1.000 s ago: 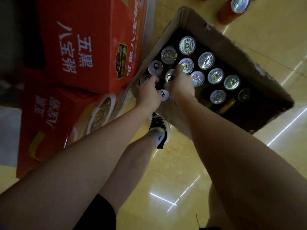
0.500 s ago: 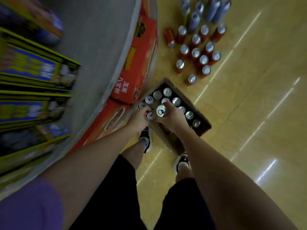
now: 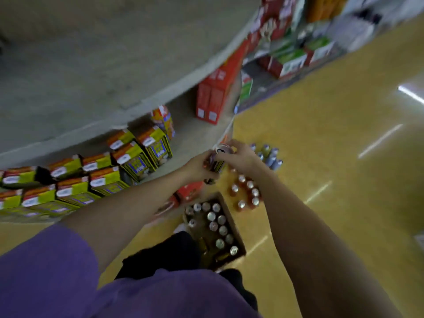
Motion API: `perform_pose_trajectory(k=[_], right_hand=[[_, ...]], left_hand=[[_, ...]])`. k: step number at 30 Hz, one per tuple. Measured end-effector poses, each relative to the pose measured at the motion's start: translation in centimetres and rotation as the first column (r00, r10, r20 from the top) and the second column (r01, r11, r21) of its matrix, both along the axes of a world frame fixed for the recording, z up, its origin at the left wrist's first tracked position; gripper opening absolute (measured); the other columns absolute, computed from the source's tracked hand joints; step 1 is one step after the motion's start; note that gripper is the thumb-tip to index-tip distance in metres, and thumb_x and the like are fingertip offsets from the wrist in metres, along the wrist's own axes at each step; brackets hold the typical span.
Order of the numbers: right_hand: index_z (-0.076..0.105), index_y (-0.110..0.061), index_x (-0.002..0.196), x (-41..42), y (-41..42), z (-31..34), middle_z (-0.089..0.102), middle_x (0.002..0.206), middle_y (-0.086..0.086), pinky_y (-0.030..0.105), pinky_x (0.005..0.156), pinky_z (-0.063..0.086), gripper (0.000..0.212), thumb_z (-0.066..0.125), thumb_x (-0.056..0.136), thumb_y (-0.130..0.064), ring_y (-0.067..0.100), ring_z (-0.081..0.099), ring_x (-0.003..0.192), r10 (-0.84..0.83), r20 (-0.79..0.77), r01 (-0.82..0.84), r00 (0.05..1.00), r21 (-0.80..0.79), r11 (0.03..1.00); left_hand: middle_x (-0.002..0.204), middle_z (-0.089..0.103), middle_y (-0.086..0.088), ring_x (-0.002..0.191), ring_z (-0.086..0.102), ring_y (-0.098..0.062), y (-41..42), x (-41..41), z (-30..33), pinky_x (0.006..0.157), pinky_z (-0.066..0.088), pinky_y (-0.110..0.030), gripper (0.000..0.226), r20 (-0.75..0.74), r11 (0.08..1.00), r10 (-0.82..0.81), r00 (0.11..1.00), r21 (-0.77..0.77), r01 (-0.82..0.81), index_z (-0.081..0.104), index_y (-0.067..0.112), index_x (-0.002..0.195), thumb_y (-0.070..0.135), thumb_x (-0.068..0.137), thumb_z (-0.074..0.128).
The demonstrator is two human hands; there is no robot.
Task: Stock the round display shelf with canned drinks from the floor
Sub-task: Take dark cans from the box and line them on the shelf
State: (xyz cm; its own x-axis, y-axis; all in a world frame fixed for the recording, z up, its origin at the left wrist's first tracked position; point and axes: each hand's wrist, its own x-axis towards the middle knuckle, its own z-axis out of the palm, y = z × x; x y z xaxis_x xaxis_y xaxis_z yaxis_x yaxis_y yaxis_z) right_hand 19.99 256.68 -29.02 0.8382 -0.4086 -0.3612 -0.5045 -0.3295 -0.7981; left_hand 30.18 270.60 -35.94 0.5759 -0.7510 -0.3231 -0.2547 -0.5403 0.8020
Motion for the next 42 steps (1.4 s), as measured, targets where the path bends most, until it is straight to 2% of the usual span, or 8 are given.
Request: perform_pose_trajectory(k=[2,8,12,15,22,31,36,42], right_hand=[[0.062,-0.009,0.114,0.2,-0.1,3.9,0.061,0.095,0.003,0.032,0.071,0.049,0.045,0.077,0.08,-0.036,0.016,0.058,0.085,0.031,0.027,-0.033,0.999,0.04,0.999],[0.059,-0.008,0.1,2.3,-0.2,11.6,0.065,0.065,0.019,0.028,0.046,0.046,0.035,0.055,0.097,-0.042,0.025,0.054,0.045,0.037,0.106,-0.049,0.994,0.106,0.993],[0.06,-0.009,0.078,3.8,1.8,15.7,0.064,0.055,0.013,0.03,0.044,0.047,0.025,0.055,0.099,-0.022,0.024,0.055,0.041,0.068,0.195,-0.053,0.978,-0.084,0.995],[0.062,-0.004,0.08,5.3,4.6,17.7,0.059,0.044,0.0,0.02,0.034,0.041,0.016,0.055,0.095,-0.005,0.013,0.052,0.032,0.126,0.191,-0.099,0.974,-0.144,0.985],[0.063,-0.013,0.093,11.1,14.7,19.9,0.067,0.076,0.007,0.023,0.054,0.049,0.016,0.061,0.083,-0.001,0.006,0.061,0.053,0.348,0.157,-0.303,0.924,-0.254,0.919],[0.06,-0.025,0.105,18.2,29.8,20.3,0.059,0.079,-0.01,0.009,0.045,0.037,0.038,0.083,0.075,-0.022,-0.003,0.054,0.057,0.393,0.323,-0.347,0.861,-0.193,0.918],[0.062,-0.028,0.112,21.8,35.0,20.3,0.07,0.095,-0.009,0.028,0.071,0.051,0.062,0.084,0.061,-0.055,0.007,0.064,0.084,0.385,0.373,-0.248,0.844,-0.365,0.897],[0.072,-0.028,0.09,23.7,40.1,20.8,0.073,0.086,-0.01,0.024,0.072,0.049,0.039,0.084,0.063,-0.052,0.004,0.066,0.088,0.379,0.339,-0.196,0.861,-0.468,0.862]], left_hand=[[0.119,0.064,-0.001,0.112,0.059,-0.018,0.2,0.1,3.8,0.092,0.048,-0.03,0.077,-0.01,0.997,0.032,0.999,-0.065,-0.033,0.054,0.012,0.126,0.011,0.057,0.089],[0.122,0.063,-0.006,0.111,0.061,-0.019,3.2,1.0,13.6,0.09,0.052,-0.03,0.084,-0.041,0.974,0.063,0.997,-0.216,-0.07,0.044,0.015,0.131,-0.004,0.061,0.087],[0.104,0.067,-0.005,0.093,0.066,-0.022,6.0,1.6,19.1,0.05,0.053,-0.026,0.079,-0.093,0.943,0.133,0.987,-0.294,-0.155,0.046,0.018,0.126,-0.006,0.061,0.085],[0.098,0.069,-0.005,0.086,0.069,-0.022,8.4,2.5,22.9,0.048,0.053,-0.027,0.074,-0.094,0.92,0.192,0.977,-0.329,-0.212,0.05,0.015,0.123,-0.003,0.06,0.086],[0.095,0.069,0.004,0.083,0.069,-0.017,17.0,7.9,30.1,0.055,0.054,-0.028,0.068,0.054,0.896,0.297,0.953,-0.362,-0.258,0.053,0.016,0.119,0.008,0.062,0.09],[0.099,0.071,0.0,0.088,0.064,-0.01,30.8,15.2,33.5,0.075,0.053,-0.023,0.067,0.158,0.886,0.321,0.934,-0.398,-0.237,0.062,0.016,0.118,-0.005,0.059,0.086],[0.096,0.071,-0.003,0.088,0.066,-0.016,35.9,17.8,34.6,0.07,0.054,-0.023,0.063,0.056,0.838,0.334,0.941,-0.475,-0.269,0.064,0.014,0.112,-0.017,0.06,0.075],[0.095,0.07,0.006,0.087,0.068,-0.006,39.9,20.2,36.0,0.075,0.054,-0.018,0.039,0.224,0.941,0.225,0.948,-0.304,-0.151,0.068,0.019,0.108,0.036,0.076,0.082]])
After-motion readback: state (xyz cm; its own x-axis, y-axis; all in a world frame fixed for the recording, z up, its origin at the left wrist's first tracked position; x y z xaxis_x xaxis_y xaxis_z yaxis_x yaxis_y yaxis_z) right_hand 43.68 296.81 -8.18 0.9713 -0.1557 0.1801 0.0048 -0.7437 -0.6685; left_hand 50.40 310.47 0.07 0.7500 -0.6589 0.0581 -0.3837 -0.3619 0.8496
